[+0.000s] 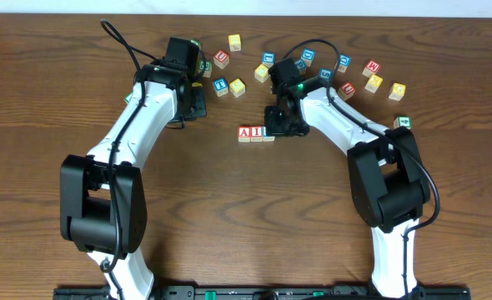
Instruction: Spell out AI2
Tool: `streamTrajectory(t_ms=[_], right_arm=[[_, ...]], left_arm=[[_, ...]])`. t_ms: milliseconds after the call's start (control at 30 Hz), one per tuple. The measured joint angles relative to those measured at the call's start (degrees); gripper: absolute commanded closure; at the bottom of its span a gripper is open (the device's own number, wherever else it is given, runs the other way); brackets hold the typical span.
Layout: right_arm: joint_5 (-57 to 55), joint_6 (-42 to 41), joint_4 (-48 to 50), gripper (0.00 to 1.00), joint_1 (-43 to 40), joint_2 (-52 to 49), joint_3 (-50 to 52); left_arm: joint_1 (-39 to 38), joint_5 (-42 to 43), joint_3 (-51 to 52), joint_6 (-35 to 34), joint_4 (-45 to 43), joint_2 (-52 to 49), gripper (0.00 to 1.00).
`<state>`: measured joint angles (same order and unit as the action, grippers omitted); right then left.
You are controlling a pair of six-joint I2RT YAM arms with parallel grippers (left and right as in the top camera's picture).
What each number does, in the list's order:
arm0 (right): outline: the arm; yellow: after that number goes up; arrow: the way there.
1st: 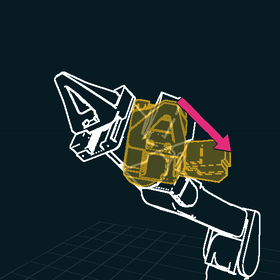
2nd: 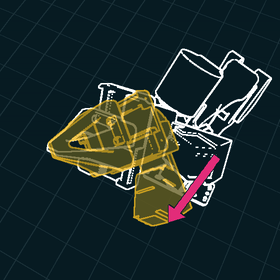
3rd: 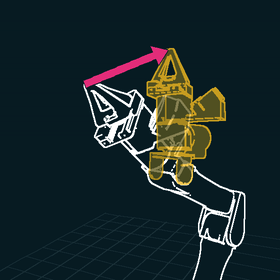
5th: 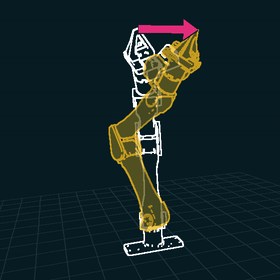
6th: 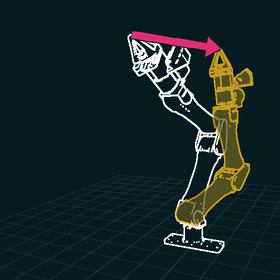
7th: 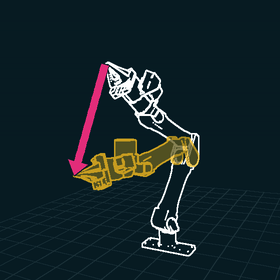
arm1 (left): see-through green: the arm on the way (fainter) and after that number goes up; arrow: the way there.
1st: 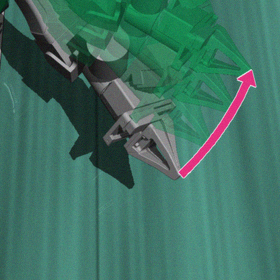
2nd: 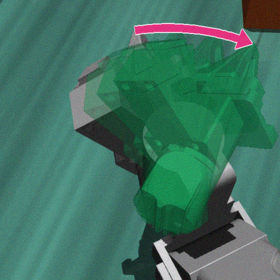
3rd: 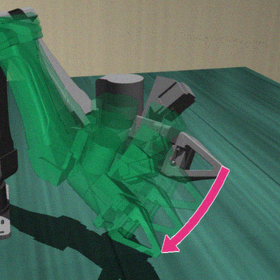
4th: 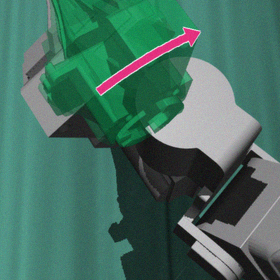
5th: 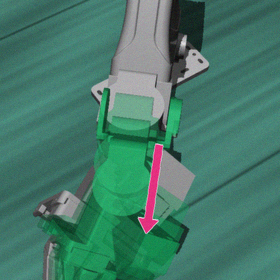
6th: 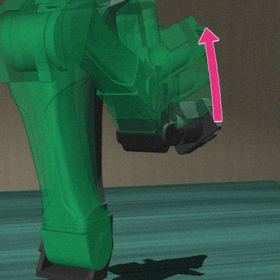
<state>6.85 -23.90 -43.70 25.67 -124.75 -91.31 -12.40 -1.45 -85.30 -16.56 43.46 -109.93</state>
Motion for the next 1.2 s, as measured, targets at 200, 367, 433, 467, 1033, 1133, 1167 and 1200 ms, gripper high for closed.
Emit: streamTrajectory(t_ms=[200,367,433,467,1033,1133,1167,1200], right_arm=[[0.0,0.0,0.7,0.99,0.0,0.0,0.0],[0.0,0.0,0.7,0.99,0.0,0.0,0.0],[0.0,0.0,0.7,0.99,0.0,0.0,0.0],[0.0,0.0,0.7,0.99,0.0,0.0,0.0],[-0.3,0.6,-2.6,0.98,-3.8,6.8,0.0],[-0.4,0.9,-3.1,0.98,-4.3,9.4,-0.1],[-0.4,1.0,-3.2,0.98,-4.4,10.1,-0.1],[-0.4,1.1,-3.3,0.98,-4.5,10.8,-0.1]], left_arm=[[0.0,0.0,0.0,0.0,-0.1,0.0,0.92],[0.0,0.0,0.0,0.0,-0.1,0.0,0.92],[0.0,0.0,0.0,0.0,-0.2,0.0,0.92],[0.0,0.0,0.0,0.0,-0.2,0.0,0.92],[3.8,0.0,-0.7,0.8,3.2,2.2,0.92],[5.4,0.0,-0.8,1.2,3.7,5.1,0.92],[5.9,0.0,-0.8,1.4,3.8,6.1,0.92],[6.5,0.0,-0.8,1.4,3.8,7.1,0.92]])
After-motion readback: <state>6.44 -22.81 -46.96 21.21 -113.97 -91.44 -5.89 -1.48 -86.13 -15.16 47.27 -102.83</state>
